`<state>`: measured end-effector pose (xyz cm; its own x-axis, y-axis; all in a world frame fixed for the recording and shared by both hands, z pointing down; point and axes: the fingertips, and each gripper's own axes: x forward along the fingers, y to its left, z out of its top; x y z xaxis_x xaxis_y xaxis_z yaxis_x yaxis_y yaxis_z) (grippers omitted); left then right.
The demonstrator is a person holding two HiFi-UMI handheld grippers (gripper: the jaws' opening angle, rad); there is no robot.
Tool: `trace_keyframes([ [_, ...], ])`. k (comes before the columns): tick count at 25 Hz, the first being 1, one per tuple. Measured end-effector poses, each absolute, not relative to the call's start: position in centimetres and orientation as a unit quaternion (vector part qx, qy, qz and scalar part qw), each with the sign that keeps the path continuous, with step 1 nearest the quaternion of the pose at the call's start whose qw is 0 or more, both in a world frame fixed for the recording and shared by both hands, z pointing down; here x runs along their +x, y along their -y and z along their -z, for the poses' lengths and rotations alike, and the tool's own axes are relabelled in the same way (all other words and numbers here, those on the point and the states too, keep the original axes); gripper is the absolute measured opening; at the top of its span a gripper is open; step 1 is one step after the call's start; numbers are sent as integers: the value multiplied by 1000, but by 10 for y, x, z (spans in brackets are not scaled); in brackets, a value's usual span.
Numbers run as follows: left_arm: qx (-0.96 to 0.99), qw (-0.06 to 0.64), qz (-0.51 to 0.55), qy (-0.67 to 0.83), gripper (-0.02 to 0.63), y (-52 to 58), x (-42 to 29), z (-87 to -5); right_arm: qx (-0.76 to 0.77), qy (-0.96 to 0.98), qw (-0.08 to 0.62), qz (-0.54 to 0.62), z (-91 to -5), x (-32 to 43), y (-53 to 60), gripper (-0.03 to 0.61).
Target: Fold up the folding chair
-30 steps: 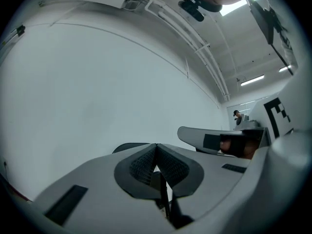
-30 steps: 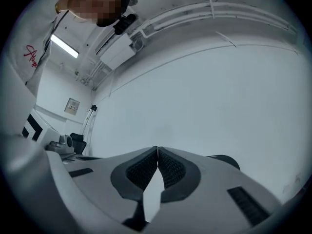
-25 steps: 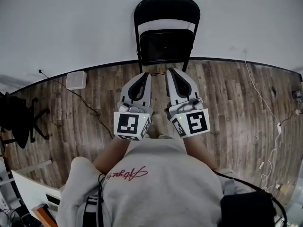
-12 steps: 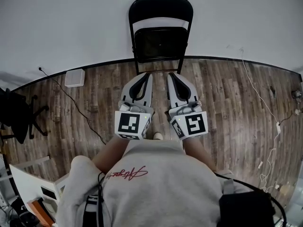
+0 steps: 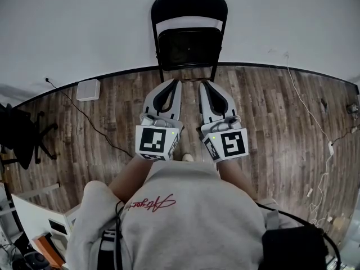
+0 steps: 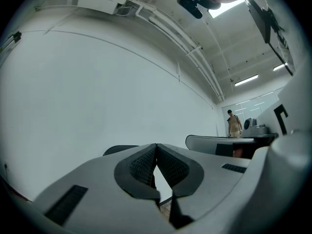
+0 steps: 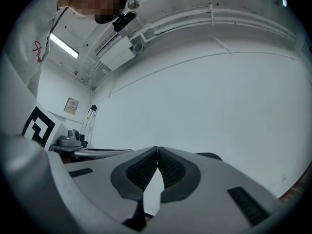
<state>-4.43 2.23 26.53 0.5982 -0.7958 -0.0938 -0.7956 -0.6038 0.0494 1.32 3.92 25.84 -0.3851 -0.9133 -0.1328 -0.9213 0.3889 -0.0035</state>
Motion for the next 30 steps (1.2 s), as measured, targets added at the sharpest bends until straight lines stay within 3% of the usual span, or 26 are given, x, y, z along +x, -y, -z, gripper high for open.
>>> trace_keyframes([
  [30, 891, -2, 56, 450, 15, -41, -47, -264, -537, -841, 49, -45, -258, 3, -60, 15],
])
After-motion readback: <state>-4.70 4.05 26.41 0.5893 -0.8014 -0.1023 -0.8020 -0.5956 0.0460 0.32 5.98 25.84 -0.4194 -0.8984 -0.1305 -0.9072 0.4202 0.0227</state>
